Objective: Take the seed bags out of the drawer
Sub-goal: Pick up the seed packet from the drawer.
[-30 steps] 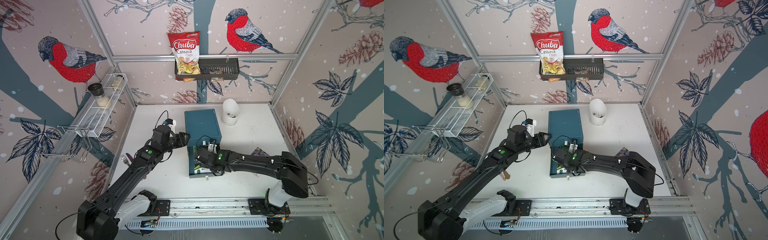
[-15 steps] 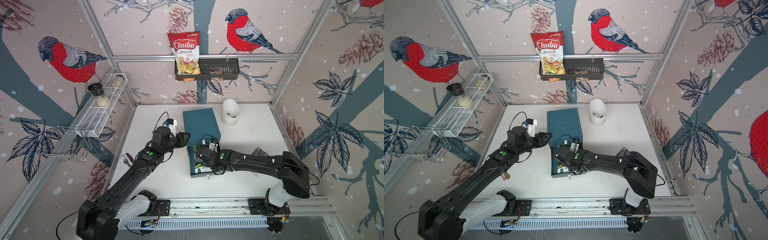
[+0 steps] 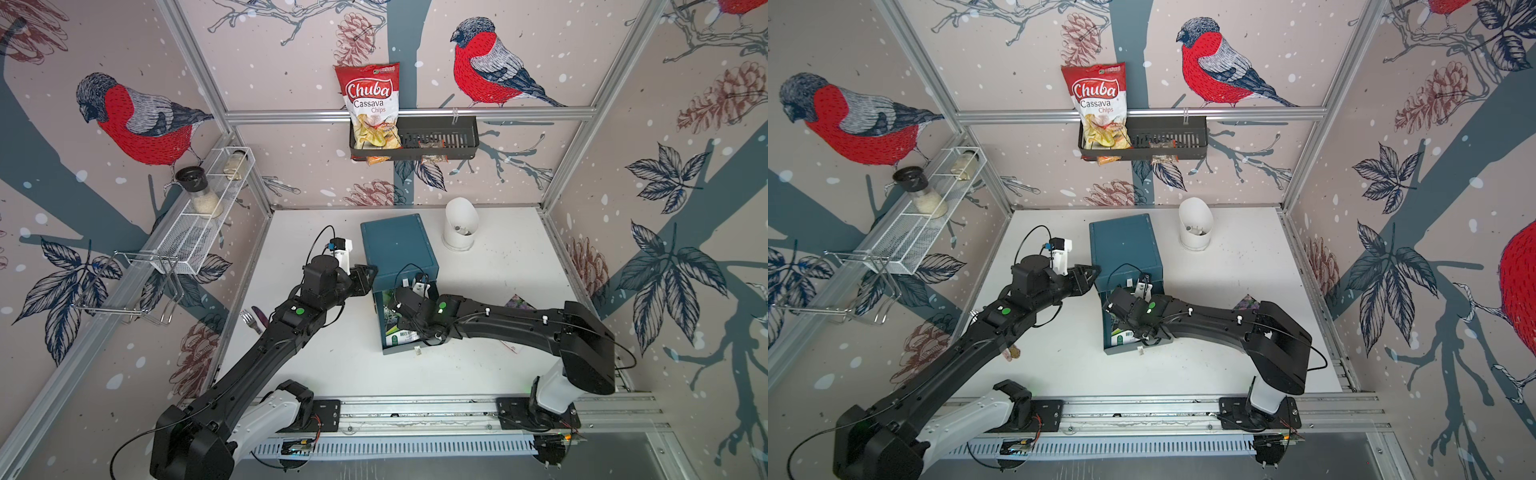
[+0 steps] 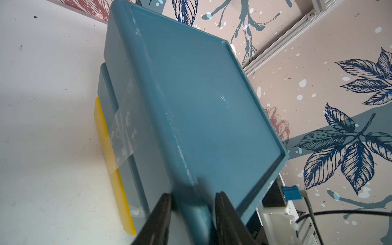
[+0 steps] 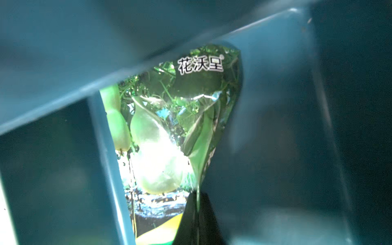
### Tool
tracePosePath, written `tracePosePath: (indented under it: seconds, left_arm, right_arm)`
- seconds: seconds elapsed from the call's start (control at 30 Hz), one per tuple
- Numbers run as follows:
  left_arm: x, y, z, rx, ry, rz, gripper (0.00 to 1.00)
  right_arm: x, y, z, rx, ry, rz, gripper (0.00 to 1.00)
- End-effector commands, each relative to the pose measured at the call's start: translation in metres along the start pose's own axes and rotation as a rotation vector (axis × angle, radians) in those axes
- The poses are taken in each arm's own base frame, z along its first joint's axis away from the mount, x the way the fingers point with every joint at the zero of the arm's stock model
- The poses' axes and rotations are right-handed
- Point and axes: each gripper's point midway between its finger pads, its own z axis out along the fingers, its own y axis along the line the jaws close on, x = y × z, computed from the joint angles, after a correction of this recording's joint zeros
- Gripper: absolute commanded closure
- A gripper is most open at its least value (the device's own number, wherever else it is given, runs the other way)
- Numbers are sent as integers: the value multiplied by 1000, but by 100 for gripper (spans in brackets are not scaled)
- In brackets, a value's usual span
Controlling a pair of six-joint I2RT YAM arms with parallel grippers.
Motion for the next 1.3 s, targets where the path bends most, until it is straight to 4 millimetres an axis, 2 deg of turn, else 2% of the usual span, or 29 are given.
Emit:
tracePosePath:
  seconds: [0.0, 0.17, 0.5, 1.0, 1.17, 1.27]
  left_arm:
    - [43, 40, -4, -165, 159, 11, 63]
    - [41, 48, -7, -212, 148, 26, 65]
    - [42, 46, -8, -200, 149, 46, 66]
    - [37, 40, -12, -185, 144, 62, 69]
    - [37, 41, -13, -190, 142, 65, 69]
    - [38, 41, -13, -191, 144, 64, 69]
  right_arm:
    - [-11, 6, -7, -12, -37, -10, 100]
    - [-13, 8, -22, -21, -47, -9, 100]
    - [-14, 17, -55, -100, -47, 18, 100]
    - [-8, 24, -104, -151, -39, -45, 100]
    - [-3, 24, -134, -186, -32, -122, 100]
    - [-8, 15, -159, -198, -65, -135, 100]
